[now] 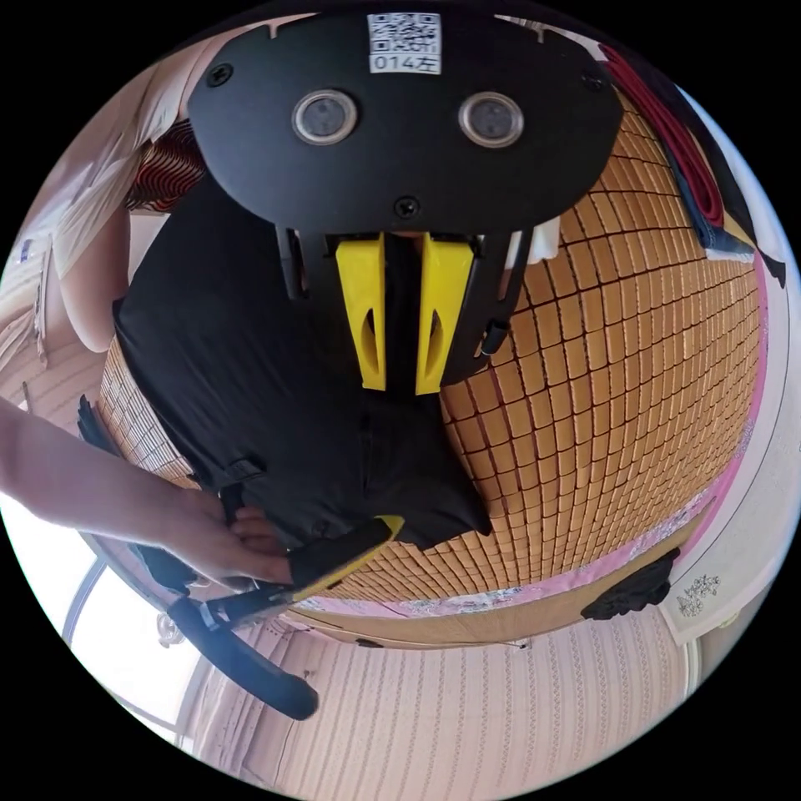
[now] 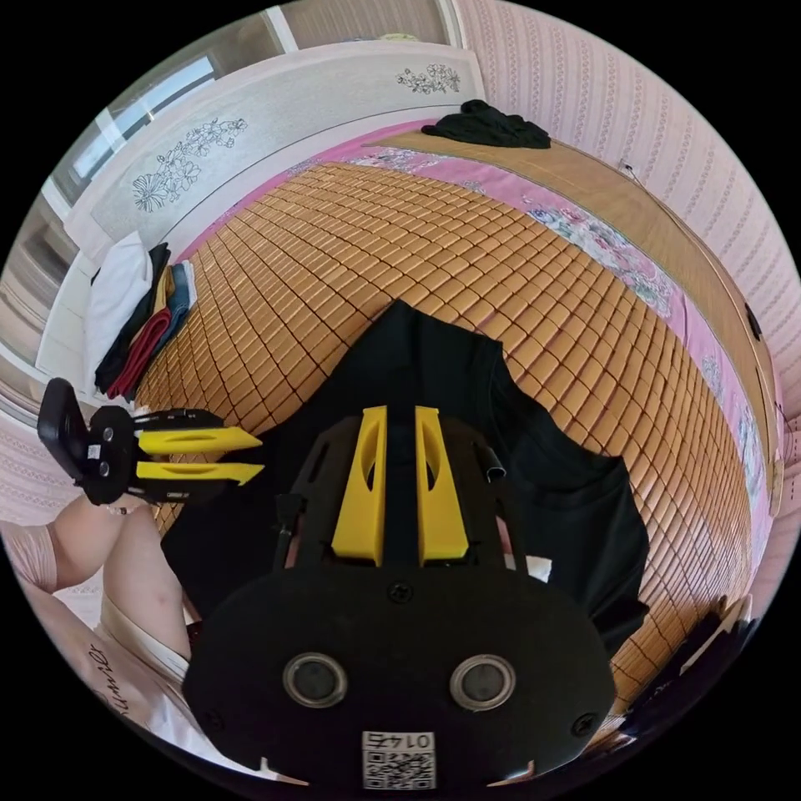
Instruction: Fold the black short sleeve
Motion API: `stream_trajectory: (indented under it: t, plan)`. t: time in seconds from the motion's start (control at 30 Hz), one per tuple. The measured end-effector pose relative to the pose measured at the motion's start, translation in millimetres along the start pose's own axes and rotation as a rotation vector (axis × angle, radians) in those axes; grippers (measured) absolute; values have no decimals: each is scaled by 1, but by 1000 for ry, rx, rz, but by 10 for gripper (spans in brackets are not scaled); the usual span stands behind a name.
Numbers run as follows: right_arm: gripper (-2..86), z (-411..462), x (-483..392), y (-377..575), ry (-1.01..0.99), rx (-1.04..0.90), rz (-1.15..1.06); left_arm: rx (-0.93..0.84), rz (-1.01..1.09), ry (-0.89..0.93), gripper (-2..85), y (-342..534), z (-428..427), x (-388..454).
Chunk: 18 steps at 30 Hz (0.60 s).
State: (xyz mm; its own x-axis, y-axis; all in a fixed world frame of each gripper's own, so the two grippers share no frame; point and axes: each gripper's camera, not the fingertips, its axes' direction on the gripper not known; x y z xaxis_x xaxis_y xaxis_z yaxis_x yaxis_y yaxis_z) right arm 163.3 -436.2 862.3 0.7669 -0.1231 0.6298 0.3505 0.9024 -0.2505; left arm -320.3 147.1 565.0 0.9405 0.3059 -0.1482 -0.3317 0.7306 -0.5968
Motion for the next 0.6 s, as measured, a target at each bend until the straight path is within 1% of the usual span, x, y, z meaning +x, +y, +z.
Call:
stream_trajectory:
  t: [0.13,0.2,0.27,0.33,0.5,0.6]
  plan:
    - [77,18,-8,-41,-6,16,-20,-54,17,-21,63,-9,20,4]
    - [72,26,-7,-55,-9,14,-4,-42,13,-1,58,-11,22,2]
    - [24,39,-3,-70,17,-52,39,-35,1,43,53,-12,23,-4]
    - [15,41,-4,-77,31,-68,34,-30,0,43,51,-12,23,-7]
    - [28,32,-3,-77,63,-66,1,-33,-22,72,56,-18,27,-14]
    - [41,7,9,-60,29,0,45,16,-25,60,59,-24,15,-10]
